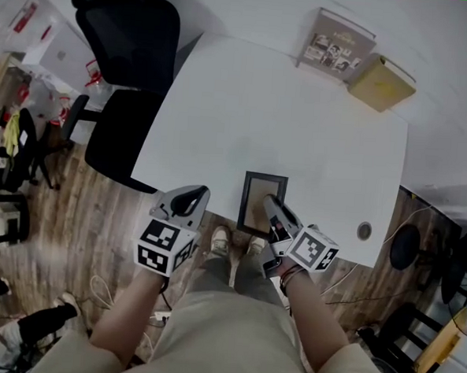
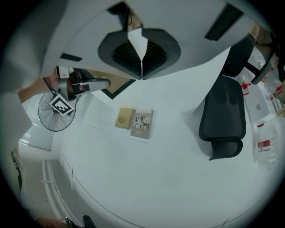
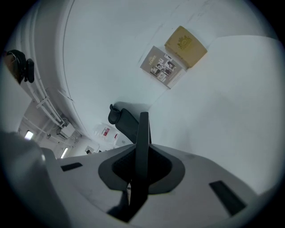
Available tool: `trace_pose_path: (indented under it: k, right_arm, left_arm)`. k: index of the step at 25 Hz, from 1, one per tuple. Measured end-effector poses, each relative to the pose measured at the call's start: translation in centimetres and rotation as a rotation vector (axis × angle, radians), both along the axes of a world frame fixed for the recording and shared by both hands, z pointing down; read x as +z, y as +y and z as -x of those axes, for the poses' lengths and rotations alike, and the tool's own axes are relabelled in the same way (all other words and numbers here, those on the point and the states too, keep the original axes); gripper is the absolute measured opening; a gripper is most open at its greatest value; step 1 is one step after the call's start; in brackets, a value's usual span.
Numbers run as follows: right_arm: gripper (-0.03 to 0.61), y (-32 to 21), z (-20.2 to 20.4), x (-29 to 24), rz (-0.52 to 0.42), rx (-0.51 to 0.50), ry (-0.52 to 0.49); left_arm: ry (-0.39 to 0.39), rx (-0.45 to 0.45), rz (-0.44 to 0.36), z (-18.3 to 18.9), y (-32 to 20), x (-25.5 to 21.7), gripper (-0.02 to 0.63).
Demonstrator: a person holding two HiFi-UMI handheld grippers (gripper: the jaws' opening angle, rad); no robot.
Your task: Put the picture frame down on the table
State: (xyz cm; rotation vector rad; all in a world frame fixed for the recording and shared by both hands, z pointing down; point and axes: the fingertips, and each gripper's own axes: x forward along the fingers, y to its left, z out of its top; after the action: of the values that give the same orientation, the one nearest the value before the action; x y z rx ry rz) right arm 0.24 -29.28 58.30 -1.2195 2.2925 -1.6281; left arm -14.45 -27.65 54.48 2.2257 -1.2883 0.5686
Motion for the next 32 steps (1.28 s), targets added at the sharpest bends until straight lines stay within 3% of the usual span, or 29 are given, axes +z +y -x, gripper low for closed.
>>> trace_pose_path:
  k: [11,16,20,26,32]
  right_arm:
    - [0.058,-1.3,1.2,6.4,0.060,-0.006,0.033]
    - [0.060,-1.7,0.8,8.0,0.083,0.018,0.096]
    - [0.072,-1.8,0.5,9.4,0.076,-0.013,0.233]
    - [0.155,-2.0,-0.3,10.5,0.009,-0.090,0.482]
    - [0.212,-1.4,-1.2,12.0,0.026,-0.131,0.599]
  left_arm:
    - [0.002,-0.022,0.105,1.2,0.2,5.6,0.025]
    - [0.011,-0.005,0.130,1.0,0.3,6.5,0.025]
    - [0.034,0.002,0.174,0.2,1.6,7.5,0.025]
    - [0.043,0.031,0.206,-1.0,2.8,8.2,0.025]
    - [0.066,0.062,0.224,-3.5,3.8,8.4,0.025]
